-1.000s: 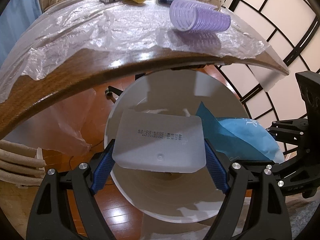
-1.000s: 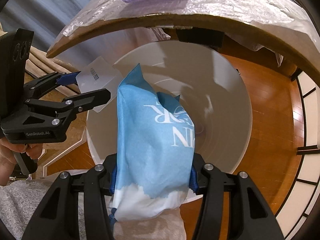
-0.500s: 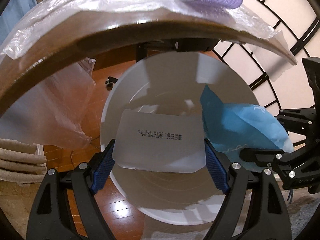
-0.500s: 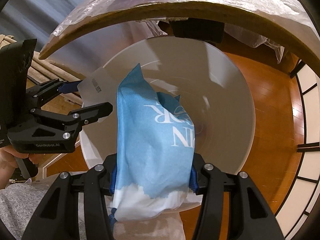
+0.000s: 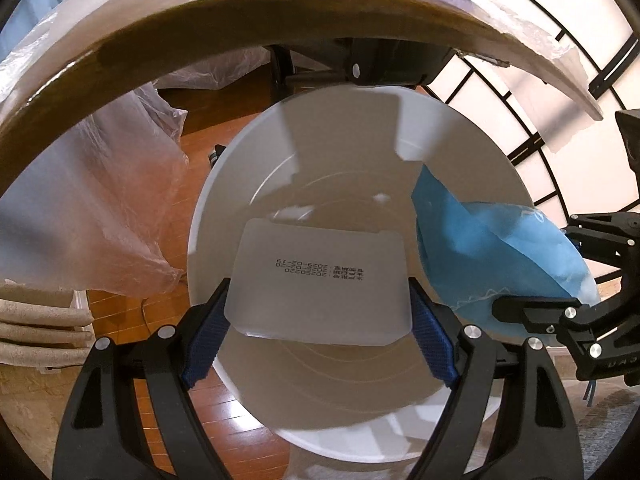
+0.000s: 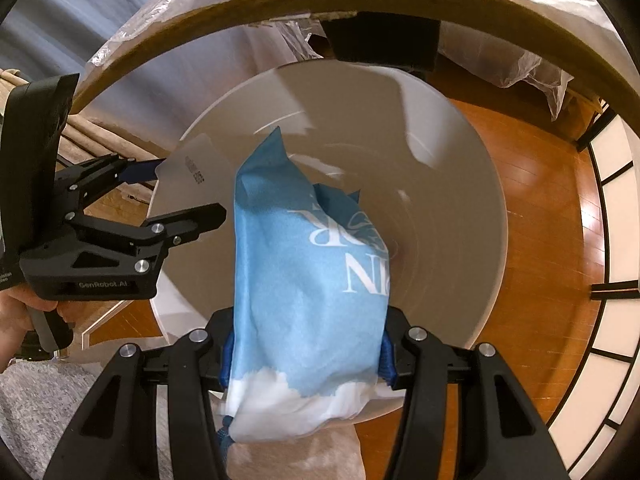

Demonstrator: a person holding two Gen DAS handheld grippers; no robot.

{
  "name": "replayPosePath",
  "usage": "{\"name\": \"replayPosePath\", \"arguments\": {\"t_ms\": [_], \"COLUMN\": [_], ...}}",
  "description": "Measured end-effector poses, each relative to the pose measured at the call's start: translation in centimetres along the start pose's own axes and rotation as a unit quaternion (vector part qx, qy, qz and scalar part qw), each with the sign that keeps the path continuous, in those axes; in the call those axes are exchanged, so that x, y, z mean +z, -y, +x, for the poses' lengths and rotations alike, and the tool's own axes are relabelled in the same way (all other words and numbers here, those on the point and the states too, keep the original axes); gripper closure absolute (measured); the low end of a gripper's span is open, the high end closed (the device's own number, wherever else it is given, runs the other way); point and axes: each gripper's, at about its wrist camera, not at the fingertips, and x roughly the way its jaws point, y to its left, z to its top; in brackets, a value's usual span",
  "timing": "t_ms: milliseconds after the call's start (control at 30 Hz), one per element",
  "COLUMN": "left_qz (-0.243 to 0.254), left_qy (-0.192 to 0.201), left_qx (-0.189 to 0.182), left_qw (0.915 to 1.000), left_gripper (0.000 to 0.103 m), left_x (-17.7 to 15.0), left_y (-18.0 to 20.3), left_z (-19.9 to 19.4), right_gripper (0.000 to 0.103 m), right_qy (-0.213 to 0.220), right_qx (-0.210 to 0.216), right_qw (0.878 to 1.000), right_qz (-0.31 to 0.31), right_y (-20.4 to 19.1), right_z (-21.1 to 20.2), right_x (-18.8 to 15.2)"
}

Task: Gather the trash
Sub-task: 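Open both tools to drop the white box and blue bag into the bucket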

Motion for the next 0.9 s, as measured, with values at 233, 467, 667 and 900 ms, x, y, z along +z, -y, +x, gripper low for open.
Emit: {"name": "replayPosePath", "arguments": {"t_ms": [233, 467, 667, 900], "left_qz": [0.004, -0.010, -0.028, -0.038], "left_qy": [-0.002, 0.015, 0.022, 0.095], "left_qx": [-0.001, -0.045, -0.052, -0.060], "left_qw": [1.0000, 0.9988, 0.9980, 0.9929], "left_gripper": [0.019, 0.014, 0.011, 0.011], "left_x": [0.1, 0.3, 0.2, 0.9], "left_y": [0.0, -0.4, -1.3, -1.5], "left_z": [0.3, -0.6, -1.7, -8.6], "right_gripper": [0.052, 0.031, 0.024, 0.012], "right_qy": [-0.004, 0.014, 0.043, 0.133], "right_qx": [-0.001, -0.008, -0.018, -0.061], "right_qw": [1.000, 1.000, 0.998, 0.989], "right_qz": [0.001, 0.018, 0.047, 0.015], "right_y": [0.5, 0.2, 1.2, -0.7], "right_z": [0.2, -0.5, -2.2, -7.1], "right_x": [0.0, -0.3, -0.7, -0.9]}}
